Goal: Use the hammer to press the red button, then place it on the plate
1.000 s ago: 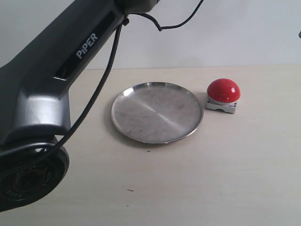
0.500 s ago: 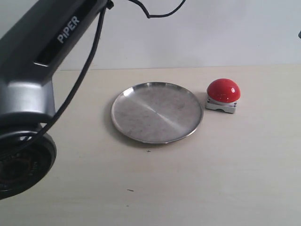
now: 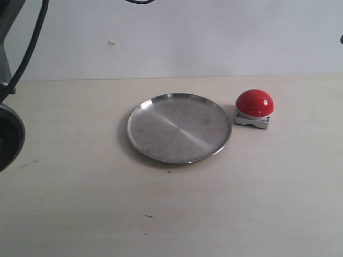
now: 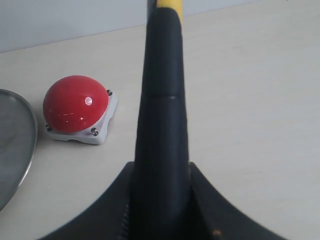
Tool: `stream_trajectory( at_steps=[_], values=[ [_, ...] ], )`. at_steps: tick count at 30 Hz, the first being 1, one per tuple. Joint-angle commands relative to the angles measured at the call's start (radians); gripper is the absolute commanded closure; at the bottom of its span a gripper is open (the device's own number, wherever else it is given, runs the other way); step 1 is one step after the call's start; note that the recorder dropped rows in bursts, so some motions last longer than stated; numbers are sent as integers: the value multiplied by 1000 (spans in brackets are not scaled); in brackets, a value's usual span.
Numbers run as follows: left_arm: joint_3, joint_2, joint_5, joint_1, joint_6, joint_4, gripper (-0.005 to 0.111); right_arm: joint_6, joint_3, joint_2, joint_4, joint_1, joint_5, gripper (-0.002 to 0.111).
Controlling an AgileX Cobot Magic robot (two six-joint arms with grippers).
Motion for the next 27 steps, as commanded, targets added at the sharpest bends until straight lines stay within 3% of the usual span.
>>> stream_trajectory(
  at_steps=[1, 12, 21, 23, 27],
  values=[
    [-2, -6, 12, 1, -4, -13, 107, -8, -10, -16, 6, -4, -60, 108],
    [-2, -8, -222, -103, -80, 125, 107, -8, -10, -16, 6, -4, -60, 108],
    [15, -50, -206, -104, -81, 172, 107, -8, -10, -16, 6, -4, -60, 108],
    [120, -91, -256, -104, -78, 182, 107, -8, -10, -16, 6, -4, -60, 108],
    [458, -231, -472, -104, -51, 169, 107, -8, -10, -16, 6, -4, -60, 108]
  ],
)
